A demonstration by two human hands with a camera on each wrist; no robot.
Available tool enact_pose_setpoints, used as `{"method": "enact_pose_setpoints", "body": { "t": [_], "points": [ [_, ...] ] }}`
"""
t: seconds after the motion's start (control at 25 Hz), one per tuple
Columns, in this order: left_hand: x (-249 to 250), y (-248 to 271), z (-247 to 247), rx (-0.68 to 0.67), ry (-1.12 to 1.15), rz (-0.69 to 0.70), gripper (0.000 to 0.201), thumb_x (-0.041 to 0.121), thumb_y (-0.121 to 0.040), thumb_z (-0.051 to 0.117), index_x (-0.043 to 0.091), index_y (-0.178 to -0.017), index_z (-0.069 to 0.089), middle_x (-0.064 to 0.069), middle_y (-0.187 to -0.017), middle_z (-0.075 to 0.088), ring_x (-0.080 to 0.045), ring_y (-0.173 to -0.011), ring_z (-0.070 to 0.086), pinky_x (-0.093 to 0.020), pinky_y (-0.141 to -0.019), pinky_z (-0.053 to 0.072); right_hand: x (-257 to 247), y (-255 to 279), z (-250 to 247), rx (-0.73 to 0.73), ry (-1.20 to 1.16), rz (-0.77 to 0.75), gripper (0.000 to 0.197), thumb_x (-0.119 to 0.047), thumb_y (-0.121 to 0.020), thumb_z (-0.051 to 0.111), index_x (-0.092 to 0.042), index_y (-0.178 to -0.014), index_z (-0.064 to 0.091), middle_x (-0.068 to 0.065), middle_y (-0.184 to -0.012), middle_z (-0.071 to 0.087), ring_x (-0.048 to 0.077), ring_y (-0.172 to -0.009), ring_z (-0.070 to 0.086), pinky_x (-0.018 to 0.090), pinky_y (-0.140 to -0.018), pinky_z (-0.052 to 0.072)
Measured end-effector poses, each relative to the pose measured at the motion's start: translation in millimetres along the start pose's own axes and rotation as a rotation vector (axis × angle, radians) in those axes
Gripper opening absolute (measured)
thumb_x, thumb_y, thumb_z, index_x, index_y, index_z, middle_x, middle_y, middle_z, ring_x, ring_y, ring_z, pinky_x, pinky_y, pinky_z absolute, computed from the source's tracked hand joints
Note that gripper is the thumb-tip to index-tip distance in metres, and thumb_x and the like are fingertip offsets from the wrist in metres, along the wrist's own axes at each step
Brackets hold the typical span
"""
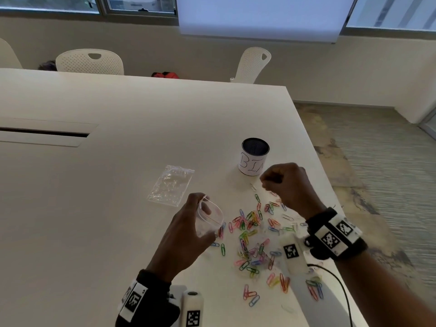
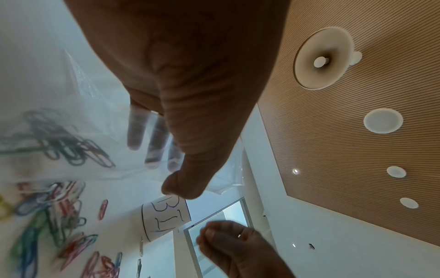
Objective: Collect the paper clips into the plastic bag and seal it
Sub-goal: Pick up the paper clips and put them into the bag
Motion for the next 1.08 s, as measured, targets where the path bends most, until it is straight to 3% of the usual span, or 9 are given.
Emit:
{"method": "enact_pose_setpoints", "body": {
  "t": [0.12,0.28,0.44,0.6,0.72,0.8,0.92,1.0,1.08],
  "points": [
    [0,-2,0,0.007,-0.017,0.013,0.070,0.029,-0.078,0.089,0.038,-0.129,0.042,0.019,-0.108,0.061,-0.006,-0.101,0.064,-0.023,-0.079,0.056,37,-15,6,-0.046,0.139,0.019,0.015,0.003,-0.084,0.077,-0.008,-0.093,0.083,0.009,-0.087,0.081,0.017,-0.078,0.077,0.034,-0.082,0.064],
    [3,-5,3,-0.012,-0.002,0.015,0.071,0.030,-0.078,0.090,0.036,-0.130,0.042,0.017,-0.109,0.061,-0.009,-0.102,0.064,-0.023,-0.075,0.059,56,-29,27,-0.163,0.267,-0.043,0.023,0.004,-0.091,0.065,-0.006,-0.103,0.081,0.013,-0.105,0.080,0.022,-0.094,0.075,0.028,-0.086,0.058],
    [6,-7,8,-0.029,0.006,0.012,0.071,0.030,-0.078,0.090,0.036,-0.129,0.042,0.018,-0.110,0.060,-0.009,-0.102,0.064,-0.024,-0.073,0.061,58,-37,46,-0.315,0.375,-0.126,0.038,0.010,-0.094,0.056,-0.011,-0.118,0.076,0.006,-0.130,0.071,0.022,-0.118,0.066,0.032,-0.104,0.052],
    [7,-8,11,-0.028,0.012,0.012,0.071,0.031,-0.077,0.090,0.036,-0.129,0.042,0.018,-0.109,0.060,-0.009,-0.101,0.064,-0.013,-0.072,0.055,65,-31,50,-0.432,0.422,-0.154,0.047,0.015,-0.092,0.047,-0.013,-0.116,0.076,0.002,-0.124,0.068,0.019,-0.106,0.068,0.032,-0.096,0.056],
    [7,-7,13,-0.021,0.010,0.015,0.070,0.031,-0.078,0.090,0.037,-0.128,0.042,0.018,-0.109,0.060,-0.008,-0.100,0.064,-0.012,-0.072,0.053,66,-16,40,-0.525,0.441,-0.166,0.039,0.011,-0.093,0.054,-0.015,-0.111,0.078,0.000,-0.116,0.070,0.015,-0.099,0.066,0.022,-0.086,0.053],
    [6,-8,14,-0.023,0.002,0.016,0.070,0.029,-0.078,0.090,0.038,-0.128,0.042,0.019,-0.109,0.060,-0.007,-0.100,0.064,-0.016,-0.072,0.055,70,-13,26,-0.471,0.393,-0.129,0.033,0.007,-0.095,0.057,-0.015,-0.110,0.077,0.003,-0.113,0.072,0.016,-0.096,0.067,0.021,-0.083,0.052],
    [7,-9,16,-0.039,0.001,0.018,0.069,0.025,-0.080,0.089,0.038,-0.128,0.041,0.019,-0.109,0.060,-0.008,-0.101,0.064,-0.025,-0.072,0.061,87,-18,4,-0.293,0.415,0.035,0.031,0.000,-0.098,0.056,-0.014,-0.119,0.074,0.007,-0.119,0.069,0.023,-0.106,0.066,0.033,-0.091,0.055],
    [8,-9,17,-0.052,0.000,0.018,0.069,0.023,-0.080,0.088,0.039,-0.129,0.041,0.020,-0.109,0.059,-0.008,-0.101,0.064,-0.029,-0.073,0.063,96,-15,1,-0.325,0.510,0.170,0.034,-0.007,-0.101,0.053,-0.015,-0.130,0.068,0.009,-0.128,0.063,0.028,-0.114,0.063,0.038,-0.096,0.054],
    [8,-10,18,-0.062,-0.004,0.015,0.069,0.023,-0.080,0.087,0.039,-0.129,0.040,0.020,-0.109,0.059,-0.008,-0.101,0.064,-0.033,-0.074,0.064,95,-10,6,-0.367,0.536,0.212,0.037,-0.008,-0.101,0.050,-0.016,-0.134,0.065,0.010,-0.133,0.057,0.031,-0.115,0.062,0.039,-0.097,0.054]
  ]
}}
Point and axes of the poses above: each hand's wrist, its own y-axis away from the middle knuckle, its own z-axis out of the palm, x = y × z, the point moved 3 cm from there along -y, towards the middle knuckle
